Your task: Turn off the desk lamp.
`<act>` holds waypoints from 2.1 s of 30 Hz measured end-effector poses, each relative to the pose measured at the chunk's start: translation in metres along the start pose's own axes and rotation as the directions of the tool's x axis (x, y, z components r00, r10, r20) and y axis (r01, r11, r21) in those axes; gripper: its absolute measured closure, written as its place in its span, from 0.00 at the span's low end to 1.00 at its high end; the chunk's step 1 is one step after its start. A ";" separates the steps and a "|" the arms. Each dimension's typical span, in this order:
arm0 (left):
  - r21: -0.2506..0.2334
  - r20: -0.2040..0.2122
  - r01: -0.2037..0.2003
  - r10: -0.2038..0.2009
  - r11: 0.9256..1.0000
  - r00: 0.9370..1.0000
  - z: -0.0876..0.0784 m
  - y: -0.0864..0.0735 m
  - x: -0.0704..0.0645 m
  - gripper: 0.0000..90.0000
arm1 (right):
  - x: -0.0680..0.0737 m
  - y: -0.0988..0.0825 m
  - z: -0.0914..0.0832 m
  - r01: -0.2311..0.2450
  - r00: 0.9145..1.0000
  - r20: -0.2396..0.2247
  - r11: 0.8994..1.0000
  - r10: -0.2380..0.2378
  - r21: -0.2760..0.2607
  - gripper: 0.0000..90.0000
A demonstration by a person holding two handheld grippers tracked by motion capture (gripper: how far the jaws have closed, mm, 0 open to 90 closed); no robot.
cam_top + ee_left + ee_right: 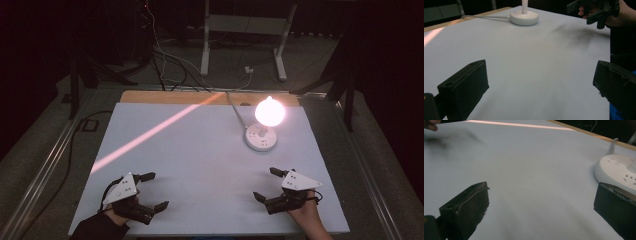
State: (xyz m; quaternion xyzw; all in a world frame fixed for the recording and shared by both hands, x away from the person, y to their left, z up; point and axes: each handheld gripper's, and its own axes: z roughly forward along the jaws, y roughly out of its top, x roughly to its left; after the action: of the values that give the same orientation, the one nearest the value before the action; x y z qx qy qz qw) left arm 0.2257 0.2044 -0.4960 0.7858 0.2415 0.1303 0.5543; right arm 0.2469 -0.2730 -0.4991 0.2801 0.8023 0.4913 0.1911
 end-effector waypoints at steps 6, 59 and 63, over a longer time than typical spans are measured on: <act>0.027 0.005 -0.022 0.021 0.999 1.000 0.003 -0.001 -0.002 0.01 | -0.003 -0.003 0.000 0.009 1.000 0.024 1.000 -0.009 0.018 0.00; -0.010 -0.013 -0.002 0.001 1.000 1.000 -0.001 0.001 0.000 0.01 | -0.015 0.043 -0.004 -0.031 0.999 0.041 0.998 0.033 -0.061 0.00; -0.018 -0.012 0.002 -0.002 1.000 1.000 -0.002 0.001 0.000 0.01 | -0.021 0.045 -0.004 -0.035 0.998 0.057 0.998 0.038 -0.061 0.00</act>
State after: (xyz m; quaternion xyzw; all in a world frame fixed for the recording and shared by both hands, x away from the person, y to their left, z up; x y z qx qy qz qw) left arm 0.2249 0.2057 -0.4942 0.7798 0.2447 0.1367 0.5598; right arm 0.2727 -0.2735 -0.4565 0.3029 0.7761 0.5102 0.2136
